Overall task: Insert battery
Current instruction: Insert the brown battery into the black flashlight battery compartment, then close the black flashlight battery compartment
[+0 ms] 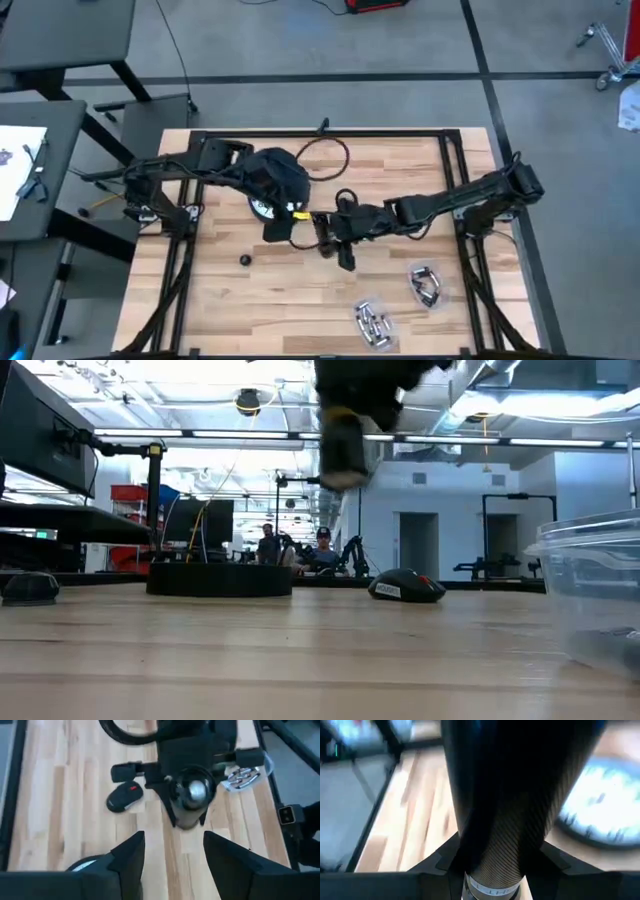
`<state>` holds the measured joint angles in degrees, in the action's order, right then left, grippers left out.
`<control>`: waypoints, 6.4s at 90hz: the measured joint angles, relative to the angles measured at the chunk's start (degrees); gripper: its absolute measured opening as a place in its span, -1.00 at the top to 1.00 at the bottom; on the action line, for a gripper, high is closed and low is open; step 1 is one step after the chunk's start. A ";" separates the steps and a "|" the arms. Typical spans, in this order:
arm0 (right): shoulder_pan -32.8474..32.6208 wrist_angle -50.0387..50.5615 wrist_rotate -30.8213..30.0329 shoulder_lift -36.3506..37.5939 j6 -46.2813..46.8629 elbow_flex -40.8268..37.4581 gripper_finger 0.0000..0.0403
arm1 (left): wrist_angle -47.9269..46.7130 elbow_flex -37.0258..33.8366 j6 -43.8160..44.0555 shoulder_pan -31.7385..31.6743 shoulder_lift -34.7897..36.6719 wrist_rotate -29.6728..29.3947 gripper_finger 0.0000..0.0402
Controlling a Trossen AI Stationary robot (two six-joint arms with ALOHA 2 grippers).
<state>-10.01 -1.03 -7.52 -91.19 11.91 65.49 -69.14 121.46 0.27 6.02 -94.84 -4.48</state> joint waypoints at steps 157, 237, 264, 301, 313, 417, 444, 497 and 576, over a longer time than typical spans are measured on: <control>-3.53 -28.47 -7.42 -17.89 -1.45 -10.89 0.31 | -13.36 2.99 13.54 1.14 6.57 -6.05 0.09; -4.81 2.12 -7.29 -0.55 -1.10 -10.85 -0.51 | -16.10 2.99 13.58 1.14 6.57 -6.05 0.09; -9.03 22.15 -7.15 15.97 16.80 -10.88 -0.52 | -20.81 -3.75 20.71 1.92 7.33 -6.01 0.09; -10.80 22.72 -7.12 21.64 21.25 -10.88 -0.52 | -9.04 -38.80 34.65 9.10 9.37 -0.36 0.09; -10.81 22.73 -7.13 21.52 23.49 -10.90 -0.52 | 2.97 -49.43 38.06 10.38 12.27 5.88 0.09; -10.85 23.31 -7.45 21.48 25.84 -10.92 -0.52 | 32.56 -79.81 25.67 14.64 18.68 2.12 -0.05; -10.85 23.33 -7.61 21.48 26.05 -10.92 -0.52 | 33.74 -79.79 25.43 17.65 14.47 2.27 -0.05; -10.85 23.31 -7.60 21.45 26.20 -10.92 -0.52 | 33.53 -79.72 27.50 17.75 11.64 2.06 0.34; -10.85 25.23 -7.59 21.45 26.07 -10.94 -0.52 | 34.04 -78.65 29.49 17.68 11.56 1.38 -0.06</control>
<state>-20.86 24.21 -15.11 -69.73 37.98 54.54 -35.10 42.81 29.76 23.70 -83.29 -3.10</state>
